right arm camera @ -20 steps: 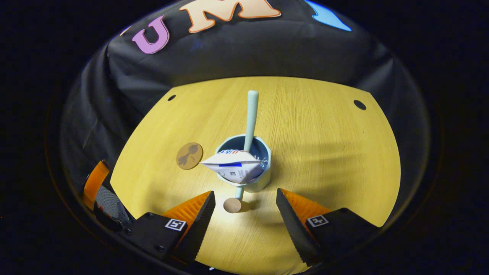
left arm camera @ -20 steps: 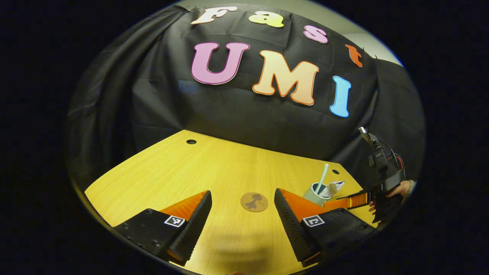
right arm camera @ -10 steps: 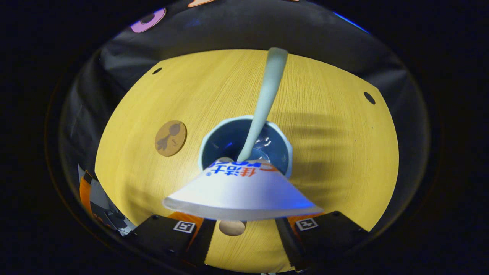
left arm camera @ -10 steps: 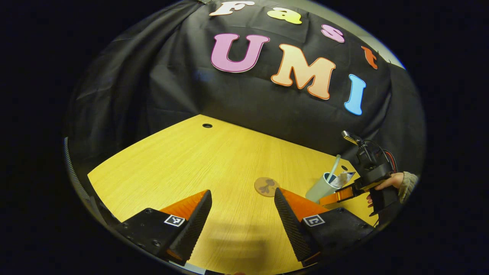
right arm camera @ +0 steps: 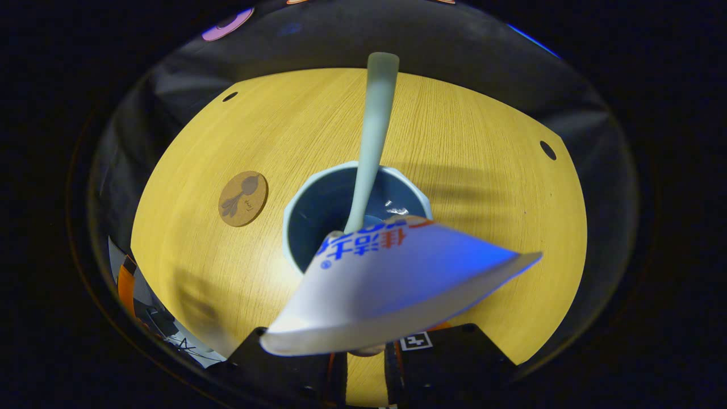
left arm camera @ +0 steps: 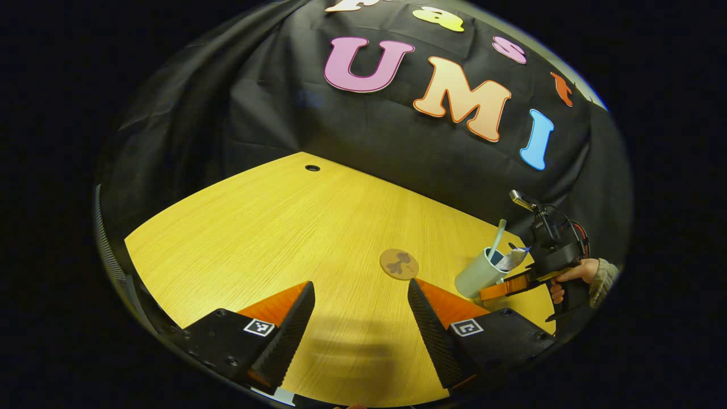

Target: Put the toothbrush and toothpaste on the desktop into the cup, then pick up the cup and place it on the coaster on the desktop.

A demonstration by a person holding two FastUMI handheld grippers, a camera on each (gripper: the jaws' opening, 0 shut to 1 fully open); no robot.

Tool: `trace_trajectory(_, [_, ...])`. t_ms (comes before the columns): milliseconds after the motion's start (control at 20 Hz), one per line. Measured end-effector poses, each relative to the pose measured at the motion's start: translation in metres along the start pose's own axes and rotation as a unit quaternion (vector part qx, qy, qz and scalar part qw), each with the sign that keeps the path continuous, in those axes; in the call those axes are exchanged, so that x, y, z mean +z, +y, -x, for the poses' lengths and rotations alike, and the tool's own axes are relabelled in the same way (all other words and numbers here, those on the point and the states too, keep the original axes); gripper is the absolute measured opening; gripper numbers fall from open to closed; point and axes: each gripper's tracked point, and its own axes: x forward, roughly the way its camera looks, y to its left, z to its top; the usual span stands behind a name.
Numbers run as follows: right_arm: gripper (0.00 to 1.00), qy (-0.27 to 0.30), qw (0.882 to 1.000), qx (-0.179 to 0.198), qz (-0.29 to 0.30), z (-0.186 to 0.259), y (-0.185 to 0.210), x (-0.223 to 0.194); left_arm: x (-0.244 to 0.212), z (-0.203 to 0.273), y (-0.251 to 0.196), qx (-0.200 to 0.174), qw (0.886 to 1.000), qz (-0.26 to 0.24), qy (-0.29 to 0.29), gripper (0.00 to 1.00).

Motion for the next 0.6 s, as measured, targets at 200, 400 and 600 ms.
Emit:
trace_trajectory(200, [0.29,-0.028,0.999,-0.004,0.028,0.005,0.002,0.005,0.002,-0.004,-0.006,-0.010,1.000,-0.003,0.003,0.95])
trace_trajectory(400, [0.29,-0.049,0.998,0.010,0.035,0.021,0.013,0.017,0.001,-0.005,-0.008,-0.017,1.000,-0.003,0.008,0.95])
trace_trajectory(600, [0.29,-0.061,0.996,0.026,0.063,0.035,0.031,0.032,0.003,-0.007,-0.007,-0.019,1.000,-0.003,0.008,0.95])
